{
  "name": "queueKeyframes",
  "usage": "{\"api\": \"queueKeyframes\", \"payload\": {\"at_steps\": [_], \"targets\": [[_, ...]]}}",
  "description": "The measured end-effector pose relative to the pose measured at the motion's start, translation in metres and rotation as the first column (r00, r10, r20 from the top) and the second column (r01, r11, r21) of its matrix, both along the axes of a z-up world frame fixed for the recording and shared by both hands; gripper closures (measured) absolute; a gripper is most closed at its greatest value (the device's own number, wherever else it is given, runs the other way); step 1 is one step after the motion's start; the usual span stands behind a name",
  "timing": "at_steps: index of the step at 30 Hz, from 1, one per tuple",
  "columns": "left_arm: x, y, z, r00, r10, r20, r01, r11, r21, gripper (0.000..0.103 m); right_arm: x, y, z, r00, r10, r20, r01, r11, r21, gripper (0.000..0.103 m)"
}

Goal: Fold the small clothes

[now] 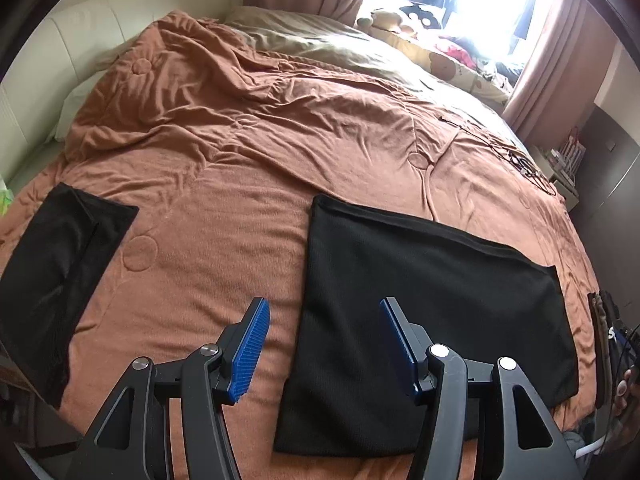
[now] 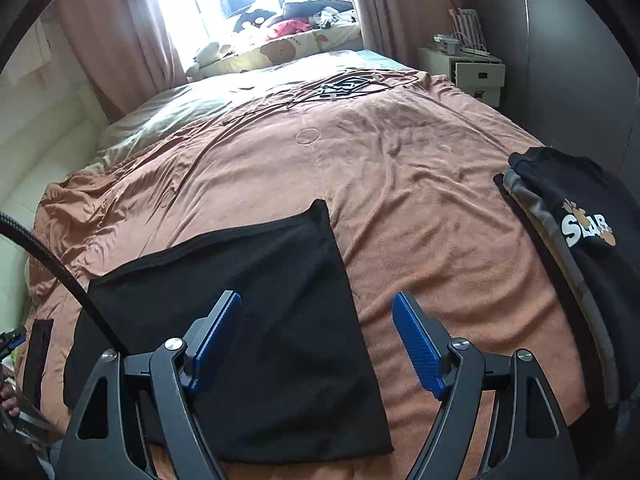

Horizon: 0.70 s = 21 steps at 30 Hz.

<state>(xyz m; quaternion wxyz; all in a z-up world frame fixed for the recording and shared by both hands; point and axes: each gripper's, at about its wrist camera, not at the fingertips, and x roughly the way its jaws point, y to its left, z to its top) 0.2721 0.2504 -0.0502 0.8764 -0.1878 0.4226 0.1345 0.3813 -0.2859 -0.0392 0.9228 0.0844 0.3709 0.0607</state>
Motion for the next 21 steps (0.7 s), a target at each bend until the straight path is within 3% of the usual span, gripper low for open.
{"api": "queueKeyframes", "payload": {"at_steps": [11,21], "targets": [[-0.077,-0.019,-0.008,1.0,-0.011,0.009,0.011,1.0,0.024,0.044,-0.069,-0.024,0.007,0.999,0.051,-0.008,-0.051,0.999,-0.009,0.026],[-0.104,-0.049,-0.033,0.998,-0.058,0.007,0.058,0.998,0.034,0.044,-0.103,-0.01,-0.012,0.992,0.124,-0.026,-0.126,0.991,-0.052,0.026]]}}
